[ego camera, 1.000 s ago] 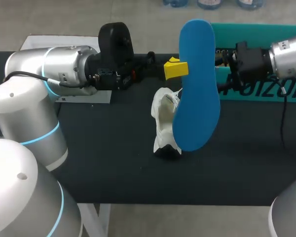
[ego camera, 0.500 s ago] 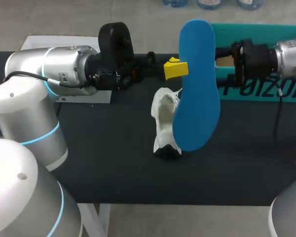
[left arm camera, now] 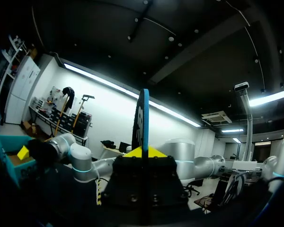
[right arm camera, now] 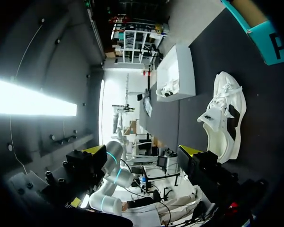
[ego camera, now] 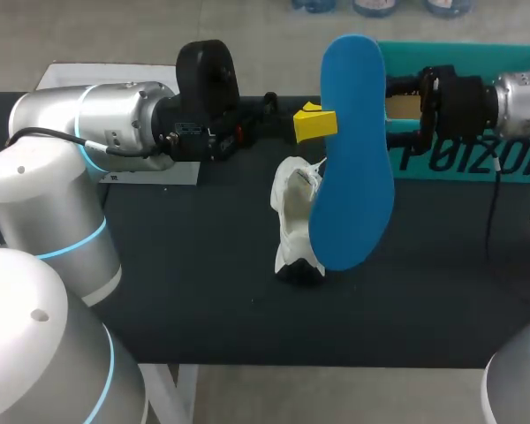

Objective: Take the shoe out of the shoebox, open the shoe tongue, remove and reinsert the insole, then place the shoe into the shoebox

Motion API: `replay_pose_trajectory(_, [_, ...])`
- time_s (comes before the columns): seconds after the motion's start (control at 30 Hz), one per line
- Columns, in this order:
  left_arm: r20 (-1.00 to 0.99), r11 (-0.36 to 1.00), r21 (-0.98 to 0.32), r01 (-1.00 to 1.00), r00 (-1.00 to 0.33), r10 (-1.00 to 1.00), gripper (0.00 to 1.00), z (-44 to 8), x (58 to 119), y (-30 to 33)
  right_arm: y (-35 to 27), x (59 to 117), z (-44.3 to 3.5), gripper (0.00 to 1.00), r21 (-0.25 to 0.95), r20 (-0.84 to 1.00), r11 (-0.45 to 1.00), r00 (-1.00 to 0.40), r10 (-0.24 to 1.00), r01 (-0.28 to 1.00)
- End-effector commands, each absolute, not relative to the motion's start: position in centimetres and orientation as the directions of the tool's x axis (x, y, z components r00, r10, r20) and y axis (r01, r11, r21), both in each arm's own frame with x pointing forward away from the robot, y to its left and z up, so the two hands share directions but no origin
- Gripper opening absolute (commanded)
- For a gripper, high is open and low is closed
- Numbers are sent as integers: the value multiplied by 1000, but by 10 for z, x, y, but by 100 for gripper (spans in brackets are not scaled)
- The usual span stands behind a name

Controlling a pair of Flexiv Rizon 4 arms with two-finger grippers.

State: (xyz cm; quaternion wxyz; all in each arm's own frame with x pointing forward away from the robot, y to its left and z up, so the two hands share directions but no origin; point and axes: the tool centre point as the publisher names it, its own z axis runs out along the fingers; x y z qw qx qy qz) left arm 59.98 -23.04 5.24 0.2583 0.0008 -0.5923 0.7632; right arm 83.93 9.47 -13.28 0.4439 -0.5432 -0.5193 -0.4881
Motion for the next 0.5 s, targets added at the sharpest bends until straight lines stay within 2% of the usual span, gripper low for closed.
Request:
replay_pose_trajectory(0.03, [307,-166,-903,-395,-867,394,0,52,600,-231,96,840,-133,100,24,991,-67,-15,133,997])
replay_pose_trajectory(0.27, [307,-166,-903,-395,-867,394,0,52,600,-231,93,844,-110,100,78,988,-58,-69,137,995])
replay_pose_trajectory(0.37, [307,-166,-903,-395,-867,394,0,52,600,-231,91,846,-98,100,114,976,-60,-101,192,992])
replay_pose_trajectory(0.5, [307,-166,-903,-395,-867,394,0,52,600,-231,87,845,-78,100,104,985,-72,-92,149,992])
